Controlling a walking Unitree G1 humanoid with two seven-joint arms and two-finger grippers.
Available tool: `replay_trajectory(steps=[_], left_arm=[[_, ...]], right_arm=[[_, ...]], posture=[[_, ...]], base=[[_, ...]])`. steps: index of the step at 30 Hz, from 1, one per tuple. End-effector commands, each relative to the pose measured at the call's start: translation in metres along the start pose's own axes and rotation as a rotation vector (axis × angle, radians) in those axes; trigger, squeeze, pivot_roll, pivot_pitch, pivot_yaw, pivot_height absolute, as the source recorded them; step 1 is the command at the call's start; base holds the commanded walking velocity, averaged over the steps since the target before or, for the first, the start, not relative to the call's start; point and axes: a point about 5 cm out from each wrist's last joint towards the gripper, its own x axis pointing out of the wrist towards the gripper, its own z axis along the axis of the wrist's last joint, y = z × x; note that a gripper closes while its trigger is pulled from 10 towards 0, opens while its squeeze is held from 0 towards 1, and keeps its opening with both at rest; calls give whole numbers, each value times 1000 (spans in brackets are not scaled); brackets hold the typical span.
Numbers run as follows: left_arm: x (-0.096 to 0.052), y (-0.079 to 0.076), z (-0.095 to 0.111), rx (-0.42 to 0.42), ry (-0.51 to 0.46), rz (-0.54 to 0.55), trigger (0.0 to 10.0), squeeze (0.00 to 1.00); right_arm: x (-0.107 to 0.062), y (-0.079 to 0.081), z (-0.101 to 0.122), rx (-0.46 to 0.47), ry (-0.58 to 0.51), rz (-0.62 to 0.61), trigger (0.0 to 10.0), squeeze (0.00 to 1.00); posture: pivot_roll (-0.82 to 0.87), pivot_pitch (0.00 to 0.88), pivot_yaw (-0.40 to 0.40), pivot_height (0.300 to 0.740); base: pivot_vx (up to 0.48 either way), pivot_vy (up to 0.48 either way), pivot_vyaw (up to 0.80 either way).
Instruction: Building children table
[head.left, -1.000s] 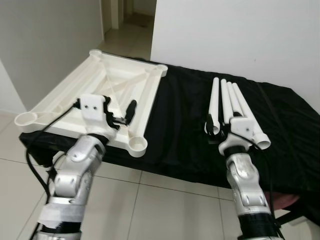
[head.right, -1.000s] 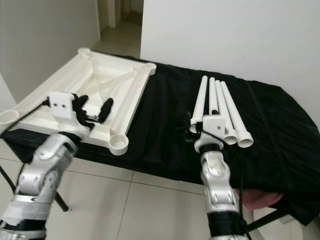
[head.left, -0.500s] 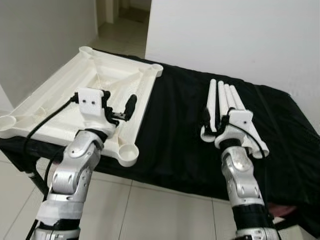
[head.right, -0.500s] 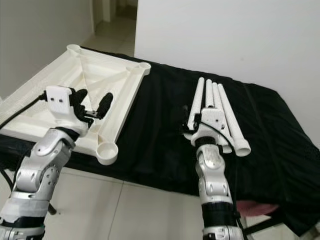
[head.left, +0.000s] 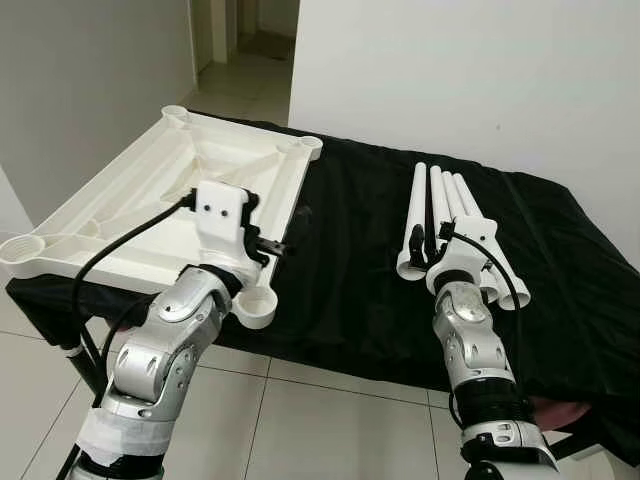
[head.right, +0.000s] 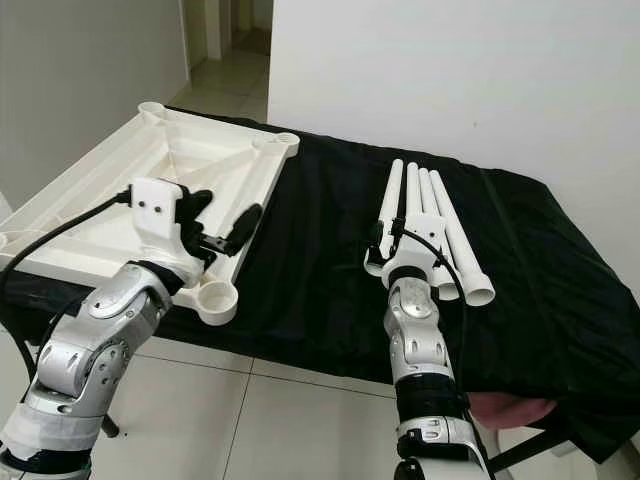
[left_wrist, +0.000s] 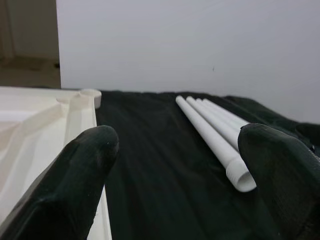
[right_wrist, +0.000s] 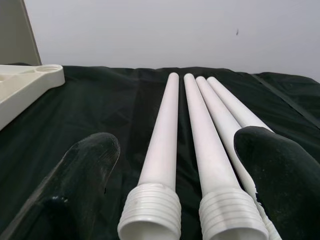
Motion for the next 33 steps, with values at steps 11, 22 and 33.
replay_trajectory(steps=[11, 22, 33], left_arm=[[3, -15, 10, 43, 79, -136, 10000, 0], [-6, -17, 13, 57, 139, -129, 10000, 0], [-14, -15, 15, 51, 174, -101, 10000, 0]], right_arm=[[18, 7, 3, 67, 36, 26, 10000, 0], [29, 15, -3, 92, 98, 48, 10000, 0], [34, 24, -13, 134, 181, 72, 10000, 0]], posture=[[45, 82, -73, 740], [65, 139, -67, 740], [86, 162, -73, 740]], base=[[0, 0, 0], [0, 0, 0], [0, 0, 0]])
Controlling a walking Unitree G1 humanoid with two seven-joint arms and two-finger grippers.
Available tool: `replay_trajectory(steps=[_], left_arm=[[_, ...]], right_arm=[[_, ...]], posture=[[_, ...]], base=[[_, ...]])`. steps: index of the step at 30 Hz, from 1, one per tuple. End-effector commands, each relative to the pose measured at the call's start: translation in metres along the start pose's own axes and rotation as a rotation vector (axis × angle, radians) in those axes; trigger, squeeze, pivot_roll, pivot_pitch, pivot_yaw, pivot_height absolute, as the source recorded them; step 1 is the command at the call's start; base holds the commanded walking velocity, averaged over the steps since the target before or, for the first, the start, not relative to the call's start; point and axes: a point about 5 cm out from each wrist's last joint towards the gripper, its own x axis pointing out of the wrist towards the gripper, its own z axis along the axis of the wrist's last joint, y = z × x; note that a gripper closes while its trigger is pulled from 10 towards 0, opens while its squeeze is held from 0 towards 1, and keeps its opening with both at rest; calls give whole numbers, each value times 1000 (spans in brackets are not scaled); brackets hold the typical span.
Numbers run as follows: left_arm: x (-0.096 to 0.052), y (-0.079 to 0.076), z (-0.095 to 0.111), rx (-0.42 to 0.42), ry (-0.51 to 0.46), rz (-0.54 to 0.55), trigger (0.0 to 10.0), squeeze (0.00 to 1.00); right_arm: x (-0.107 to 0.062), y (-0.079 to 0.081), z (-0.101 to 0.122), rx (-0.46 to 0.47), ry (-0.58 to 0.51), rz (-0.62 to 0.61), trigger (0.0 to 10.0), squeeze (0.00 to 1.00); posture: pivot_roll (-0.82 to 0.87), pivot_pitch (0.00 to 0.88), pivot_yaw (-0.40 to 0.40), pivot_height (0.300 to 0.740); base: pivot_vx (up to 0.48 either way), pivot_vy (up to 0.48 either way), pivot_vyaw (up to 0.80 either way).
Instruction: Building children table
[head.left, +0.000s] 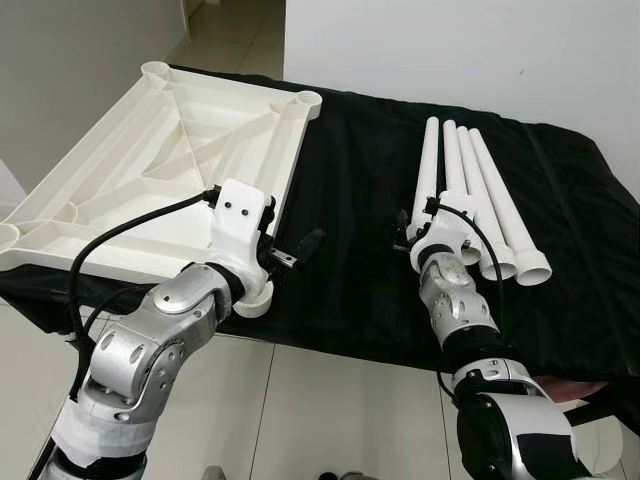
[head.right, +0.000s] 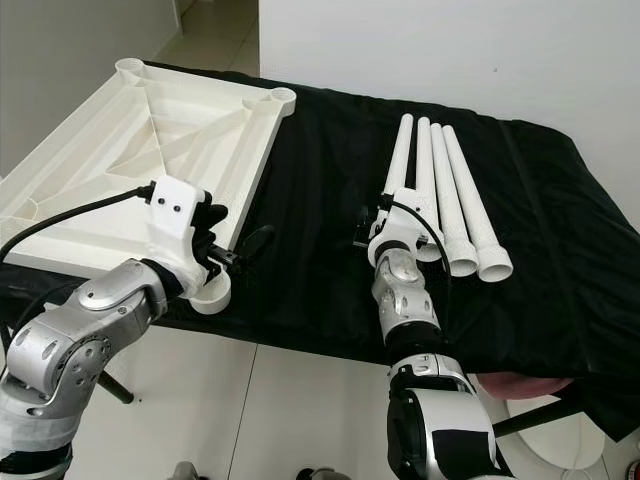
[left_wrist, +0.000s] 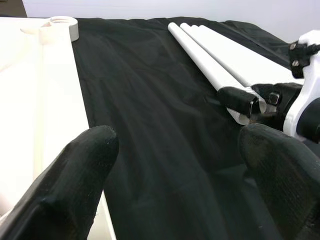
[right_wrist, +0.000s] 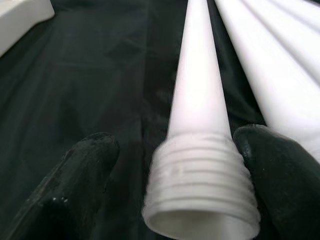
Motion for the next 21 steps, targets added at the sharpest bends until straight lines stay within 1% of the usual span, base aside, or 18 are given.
replay_trajectory(steps=[1, 4, 15, 16, 20, 21], left_arm=[[-3, -2, 1, -5, 5, -13, 10000, 0], [-5, -2, 0, 13, 15, -9, 10000, 0], [-7, 0, 0, 13, 29, 4, 10000, 0], [-7, 0, 1, 13, 29, 5, 10000, 0], [-6, 0, 1, 14, 30, 5, 10000, 0], [-6, 0, 1, 14, 29, 8, 10000, 0]], right_arm=[[1, -1, -4, 18, 24, 1, 10000, 0], [3, 0, -5, 22, 37, 0, 10000, 0], [9, 7, -2, 47, 64, -5, 10000, 0], [10, 7, -2, 61, 69, -4, 3373, 0], [10, 8, -2, 72, 72, -3, 3373, 0], [11, 8, -1, 76, 71, -3, 0, 0]], posture=[[86, 162, -73, 740], [91, 165, -71, 740], [102, 173, -69, 740], [101, 172, -71, 740], [101, 172, -71, 740], [97, 169, -71, 740]], base=[[0, 0, 0], [0, 0, 0], [0, 0, 0], [0, 0, 0], [0, 0, 0], [0, 0, 0]])
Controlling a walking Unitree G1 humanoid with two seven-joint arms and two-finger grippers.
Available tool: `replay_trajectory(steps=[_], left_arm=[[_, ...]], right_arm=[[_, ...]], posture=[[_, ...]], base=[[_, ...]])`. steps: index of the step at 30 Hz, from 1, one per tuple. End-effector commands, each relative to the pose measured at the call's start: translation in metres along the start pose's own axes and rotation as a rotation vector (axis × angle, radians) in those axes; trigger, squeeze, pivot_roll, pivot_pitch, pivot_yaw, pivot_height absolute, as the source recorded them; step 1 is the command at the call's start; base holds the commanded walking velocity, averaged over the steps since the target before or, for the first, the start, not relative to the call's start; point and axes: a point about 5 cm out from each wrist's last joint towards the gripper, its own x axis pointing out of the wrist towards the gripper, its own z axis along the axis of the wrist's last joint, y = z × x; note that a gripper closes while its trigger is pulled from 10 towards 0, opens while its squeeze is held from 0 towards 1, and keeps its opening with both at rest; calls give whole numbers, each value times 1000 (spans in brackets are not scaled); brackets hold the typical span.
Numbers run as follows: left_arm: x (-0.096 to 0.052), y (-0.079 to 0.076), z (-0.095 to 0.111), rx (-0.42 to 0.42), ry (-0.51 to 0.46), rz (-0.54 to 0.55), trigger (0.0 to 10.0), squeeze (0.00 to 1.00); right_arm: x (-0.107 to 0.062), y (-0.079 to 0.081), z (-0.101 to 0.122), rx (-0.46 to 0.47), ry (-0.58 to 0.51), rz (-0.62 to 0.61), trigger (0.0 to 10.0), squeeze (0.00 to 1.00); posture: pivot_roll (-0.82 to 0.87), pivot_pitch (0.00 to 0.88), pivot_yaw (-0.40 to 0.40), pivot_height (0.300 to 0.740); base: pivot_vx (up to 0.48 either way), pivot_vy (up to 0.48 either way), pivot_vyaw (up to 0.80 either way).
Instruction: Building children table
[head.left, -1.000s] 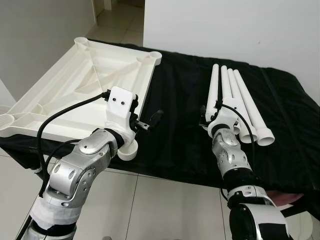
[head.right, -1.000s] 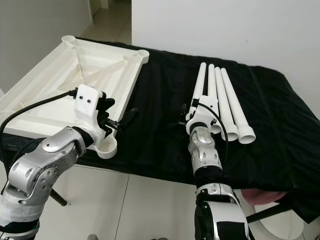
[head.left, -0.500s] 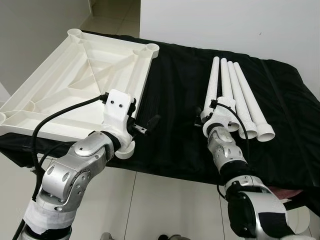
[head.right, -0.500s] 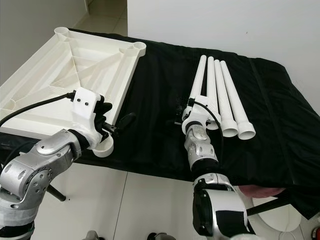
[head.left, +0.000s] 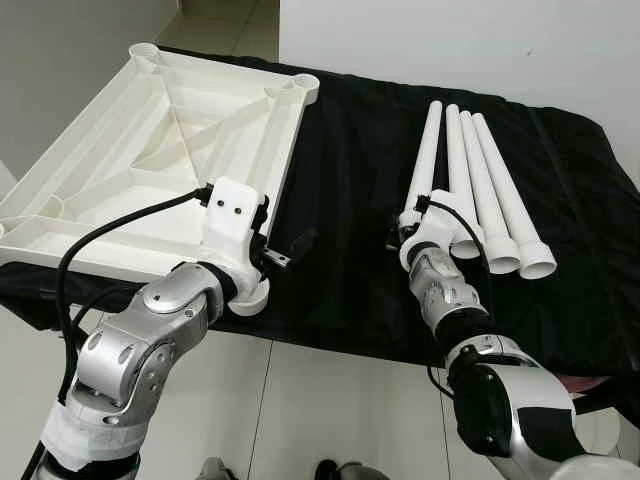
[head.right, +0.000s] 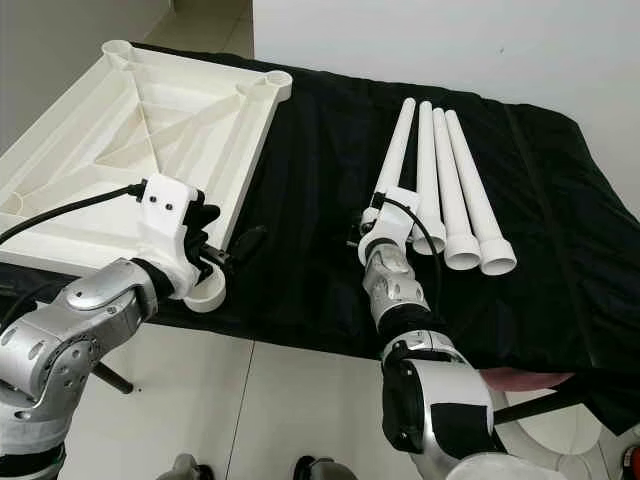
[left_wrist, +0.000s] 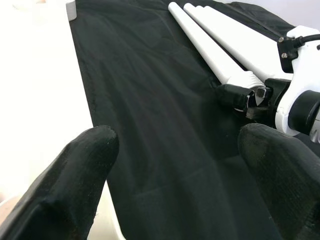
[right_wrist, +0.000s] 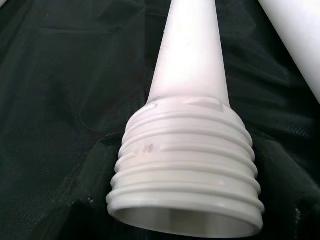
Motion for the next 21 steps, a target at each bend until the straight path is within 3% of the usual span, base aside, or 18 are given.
replay_trajectory(steps=[1, 8, 12, 13, 14, 15, 18, 21], left_arm=[[0, -2, 0, 4, 2, -1, 10000, 0], [4, -1, 1, 6, -9, 0, 10000, 0], [7, 1, 2, -15, -30, -4, 10000, 0], [7, 1, 2, -18, -34, -5, 10000, 0], [8, 2, 2, -57, -42, -12, 10000, 0], [9, 4, 3, -103, -51, -17, 10000, 1000], [11, 8, 4, -224, -85, -34, 10000, 1000], [12, 8, 4, -235, -91, -35, 10000, 1000]], right_arm=[[1, -4, 0, 18, 6, -11, 0, 0], [-2, -12, -3, 6, -16, -9, 0, 0], [-9, -12, 1, -32, -130, 68, 0, 0], [-10, -12, 1, -35, -147, 83, 9804, 0], [-13, -12, 2, -15, -170, 103, 10000, 0], [-17, -12, 3, -11, -199, 118, 10000, 0], [-27, -13, 8, -17, -290, 164, 10000, 0], [-29, -13, 9, -12, -302, 176, 10000, 0]], posture=[[91, 165, -72, 740], [79, 152, -74, 740], [71, 134, -78, 740], [71, 134, -78, 740], [68, 114, -82, 740], [61, 116, -82, 740], [52, 95, -80, 740], [52, 95, -80, 740]], base=[[0, 0, 0], [0, 0, 0], [0, 0, 0], [0, 0, 0], [0, 0, 0], [0, 0, 0], [0, 0, 0], [0, 0, 0]])
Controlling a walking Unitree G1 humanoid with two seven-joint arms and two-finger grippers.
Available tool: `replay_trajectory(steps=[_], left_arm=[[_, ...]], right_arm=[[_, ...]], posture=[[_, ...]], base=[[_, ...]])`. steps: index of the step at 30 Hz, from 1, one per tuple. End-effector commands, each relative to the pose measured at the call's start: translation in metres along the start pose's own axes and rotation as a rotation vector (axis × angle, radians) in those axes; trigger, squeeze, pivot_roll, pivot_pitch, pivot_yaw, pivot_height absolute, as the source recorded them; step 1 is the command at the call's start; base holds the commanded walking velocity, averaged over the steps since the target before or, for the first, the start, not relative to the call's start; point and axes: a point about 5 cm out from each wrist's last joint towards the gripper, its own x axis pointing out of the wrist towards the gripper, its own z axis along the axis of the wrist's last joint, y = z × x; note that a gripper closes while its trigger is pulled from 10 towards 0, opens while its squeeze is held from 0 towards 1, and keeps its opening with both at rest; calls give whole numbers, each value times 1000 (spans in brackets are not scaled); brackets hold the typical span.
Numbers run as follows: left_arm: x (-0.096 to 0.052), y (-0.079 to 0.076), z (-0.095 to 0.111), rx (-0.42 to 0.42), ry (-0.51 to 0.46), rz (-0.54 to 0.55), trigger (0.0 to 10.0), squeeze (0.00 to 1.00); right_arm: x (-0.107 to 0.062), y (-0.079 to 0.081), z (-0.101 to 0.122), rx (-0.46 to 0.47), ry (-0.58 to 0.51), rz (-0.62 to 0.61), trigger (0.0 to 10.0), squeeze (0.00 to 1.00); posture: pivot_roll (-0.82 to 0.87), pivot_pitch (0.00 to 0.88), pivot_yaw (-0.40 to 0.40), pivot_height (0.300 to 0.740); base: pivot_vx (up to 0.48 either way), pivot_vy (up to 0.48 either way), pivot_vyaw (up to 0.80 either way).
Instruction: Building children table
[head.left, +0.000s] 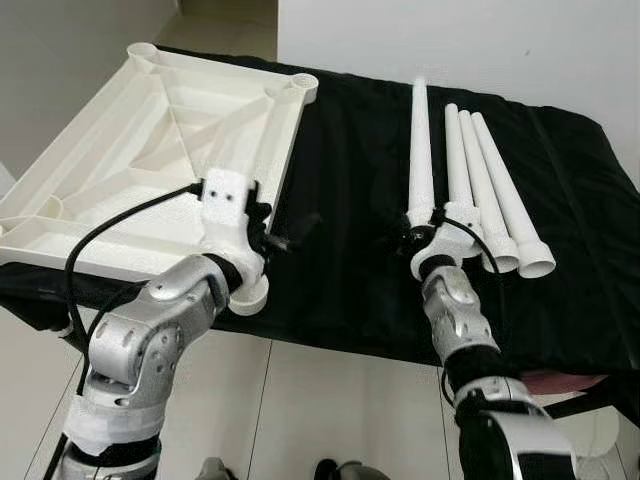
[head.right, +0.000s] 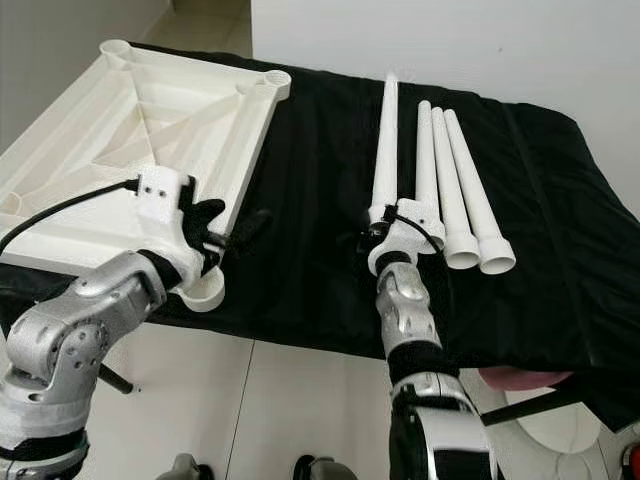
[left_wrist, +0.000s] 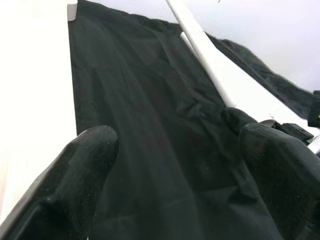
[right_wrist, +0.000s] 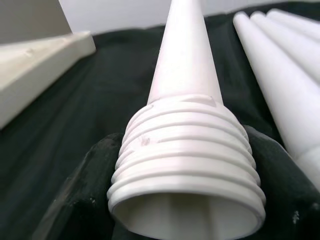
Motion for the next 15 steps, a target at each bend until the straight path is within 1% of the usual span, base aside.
replay_trajectory(steps=[1, 2, 3, 4, 5, 6, 7, 8, 9, 10, 11, 12, 13, 15], left_arm=[[3, -1, -2, -22, 16, -31, 10000, 1000], [3, -1, -2, -22, 16, -31, 10000, 1000], [11, 1, -1, -66, 28, -44, 10000, 0], [16, 2, -1, -99, 38, -56, 10000, 0], [16, 2, -1, -99, 38, -56, 10000, 0], [22, 3, -1, -166, 44, -79, 10000, 0], [22, 3, -1, -166, 44, -79, 10000, 0], [28, 3, 0, -227, 46, -111, 10000, 0], [28, 3, 0, -227, 46, -111, 10000, 0], [31, 3, 1, -261, 46, -130, 10000, 0], [36, 3, 3, -323, 41, -154, 10000, 0], [36, 3, 3, -323, 41, -154, 10000, 0], [41, 3, 6, -373, 39, -175, 10000, 0], [48, 4, 7, -429, 54, -197, 10000, 0]], right_arm=[[-6, 2, 7, 3, -69, 33, 10000, 0], [-6, 2, 7, 3, -69, 33, 10000, 0], [-16, 7, 13, -7, -125, 100, 10000, 0], [-24, 11, 17, -15, -163, 149, 10000, 0], [-24, 11, 17, -15, -163, 149, 10000, 0], [-33, 17, 20, -28, -195, 209, 10000, 0], [-33, 17, 20, -28, -195, 209, 10000, 0], [-43, 24, 20, -31, -204, 274, 10000, 0], [-43, 24, 20, -31, -204, 274, 10000, 0], [-48, 29, 20, -30, -204, 311, 10000, 0], [-55, 35, 19, -39, -202, 366, 10000, 0], [-55, 35, 19, -39, -202, 366, 10000, 0], [-60, 40, 18, -40, -193, 410, 10000, 0], [-67, 49, 16, -42, -184, 482, 10000, 0]], posture=[[46, 91, -78, 740], [46, 91, -78, 740], [40, 74, -75, 740], [37, 70, -74, 740], [37, 70, -74, 740], [32, 60, -71, 740], [32, 60, -71, 740], [25, 48, -67, 740], [25, 48, -67, 740], [22, 47, -66, 740], [19, 38, -64, 740], [19, 38, -64, 740], [19, 31, -63, 740], [17, 16, -58, 740]], base=[[0, 0, 0], [0, 0, 0], [0, 0, 0], [0, 0, 0], [0, 0, 0], [0, 0, 0], [0, 0, 0], [0, 0, 0], [0, 0, 0], [0, 0, 0], [0, 0, 0], [0, 0, 0], [0, 0, 0], [0, 0, 0]])
